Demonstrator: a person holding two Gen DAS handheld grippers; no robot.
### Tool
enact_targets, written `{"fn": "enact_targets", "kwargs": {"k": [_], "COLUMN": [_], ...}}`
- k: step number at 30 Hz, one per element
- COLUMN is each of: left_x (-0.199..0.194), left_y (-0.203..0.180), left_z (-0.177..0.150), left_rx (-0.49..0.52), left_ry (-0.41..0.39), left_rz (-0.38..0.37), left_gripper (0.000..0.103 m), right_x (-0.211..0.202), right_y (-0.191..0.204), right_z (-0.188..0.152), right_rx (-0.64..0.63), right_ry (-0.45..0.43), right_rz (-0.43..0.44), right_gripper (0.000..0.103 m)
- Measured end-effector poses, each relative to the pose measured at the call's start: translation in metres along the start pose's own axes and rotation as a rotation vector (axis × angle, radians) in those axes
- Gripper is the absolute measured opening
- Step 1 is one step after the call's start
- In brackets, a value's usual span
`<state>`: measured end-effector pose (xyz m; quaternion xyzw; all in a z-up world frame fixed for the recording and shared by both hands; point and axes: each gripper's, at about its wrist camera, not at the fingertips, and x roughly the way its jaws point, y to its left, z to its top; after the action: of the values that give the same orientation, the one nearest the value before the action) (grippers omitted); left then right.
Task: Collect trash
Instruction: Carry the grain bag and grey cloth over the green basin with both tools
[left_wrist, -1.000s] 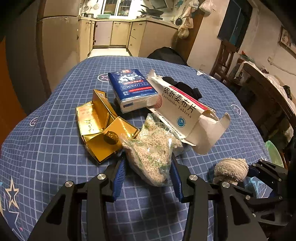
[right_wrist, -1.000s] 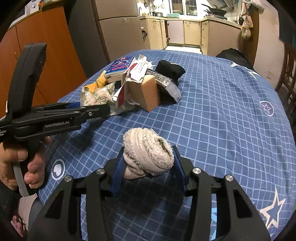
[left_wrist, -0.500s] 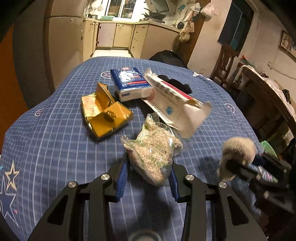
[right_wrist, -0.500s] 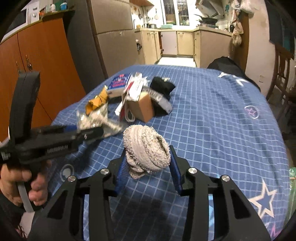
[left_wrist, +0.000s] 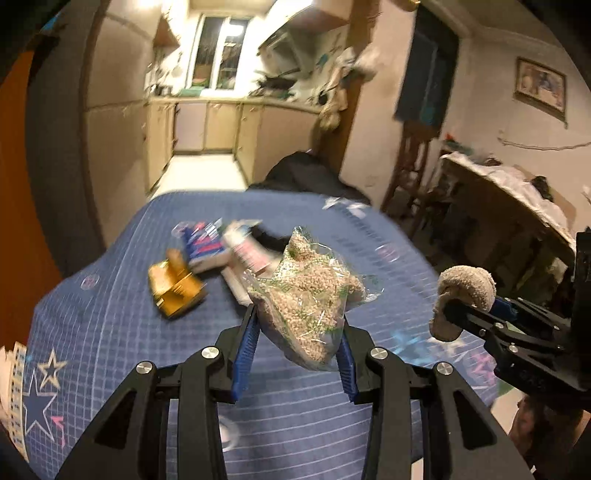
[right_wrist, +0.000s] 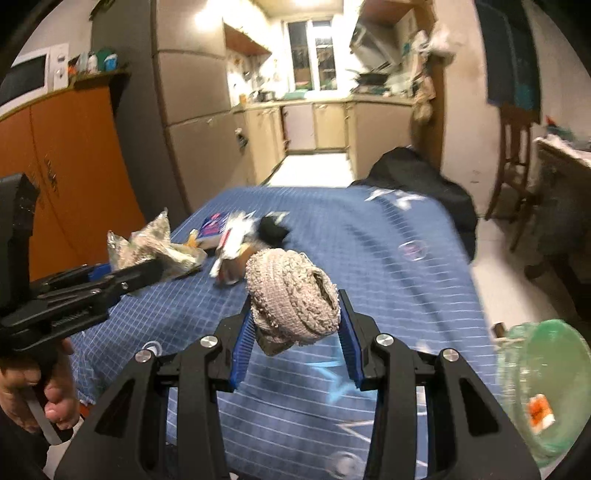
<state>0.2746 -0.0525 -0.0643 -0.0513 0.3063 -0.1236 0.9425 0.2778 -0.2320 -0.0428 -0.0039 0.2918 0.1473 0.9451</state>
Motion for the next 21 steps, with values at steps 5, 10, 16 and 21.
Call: {"fn": "enact_targets", "kwargs": {"k": [5,10,16,21], "left_x": [-0.005,0.003,0.021,0.036], "left_y": [-0.053,-0.118,-0.196,-0.260], "left_z": [0.022,0.038,0.050,0.052], "left_rx": [0.044,0.099,0.157,0.204], "left_ry": [-0.024,-0.031,-0.010,0.002], "left_rz": [-0.060,-0.132,-0.217,-0.268], "left_gripper": [0.040,0.040,0.040,0.040], "right_x": [-0.037,-0.071,-0.106,-0.129], "right_y": [-0.039,-0.085,-0.142,-0.189], "right_z": [0.006,0.006,0.001,-0.004], "right_rx": [0.032,0.072,0.116,0.158], "right_ry": [-0.045,-0.069,-0.075,-0.071], "right_rz": [-0.085,-0.179,-0.293,-0.374], "right_gripper": [0.040,0.040,0.040,0.040]}}
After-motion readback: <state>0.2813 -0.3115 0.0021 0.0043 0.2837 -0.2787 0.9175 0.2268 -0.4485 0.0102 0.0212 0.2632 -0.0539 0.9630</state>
